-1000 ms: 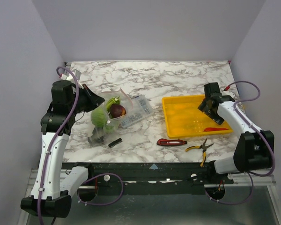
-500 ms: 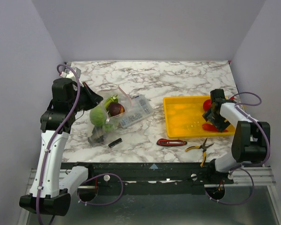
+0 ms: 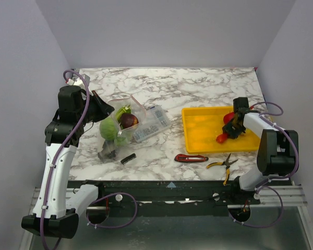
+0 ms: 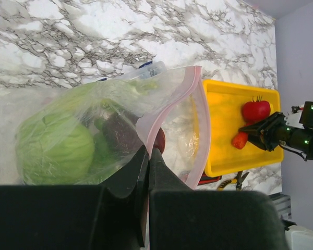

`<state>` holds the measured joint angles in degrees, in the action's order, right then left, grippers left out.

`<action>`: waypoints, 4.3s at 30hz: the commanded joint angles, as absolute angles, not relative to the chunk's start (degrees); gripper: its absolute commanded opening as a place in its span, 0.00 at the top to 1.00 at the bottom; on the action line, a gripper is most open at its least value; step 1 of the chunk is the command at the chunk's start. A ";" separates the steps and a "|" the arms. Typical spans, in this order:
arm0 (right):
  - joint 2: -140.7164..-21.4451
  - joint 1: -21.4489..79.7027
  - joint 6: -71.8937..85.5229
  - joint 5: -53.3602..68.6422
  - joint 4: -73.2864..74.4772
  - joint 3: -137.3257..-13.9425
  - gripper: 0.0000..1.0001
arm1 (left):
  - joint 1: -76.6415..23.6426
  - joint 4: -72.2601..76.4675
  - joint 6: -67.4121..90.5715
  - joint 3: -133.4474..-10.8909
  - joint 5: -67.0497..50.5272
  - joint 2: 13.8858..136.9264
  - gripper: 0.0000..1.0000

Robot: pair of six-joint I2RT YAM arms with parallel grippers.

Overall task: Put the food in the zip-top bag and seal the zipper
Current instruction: Pick up the fake vegetable from the bin, then place the fake vegetable in the zipper food storage bag.

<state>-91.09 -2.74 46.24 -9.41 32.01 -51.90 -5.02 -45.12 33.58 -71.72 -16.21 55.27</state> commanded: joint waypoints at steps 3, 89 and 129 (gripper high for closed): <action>-87.09 -1.73 45.68 -4.88 34.19 -54.32 0.78 | -5.05 -43.95 32.70 -74.10 -14.68 54.69 1.00; -103.25 63.39 -2.96 -0.49 39.66 -108.97 0.80 | -1.72 -44.91 35.51 -69.96 -21.16 47.13 1.00; -92.68 58.89 -2.91 11.66 21.92 -85.83 0.16 | -1.75 -44.91 34.76 -69.41 -24.21 47.81 1.00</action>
<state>-94.91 59.79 -4.56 4.25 27.92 -89.49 -1.98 -48.16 35.09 -68.86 -22.70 48.56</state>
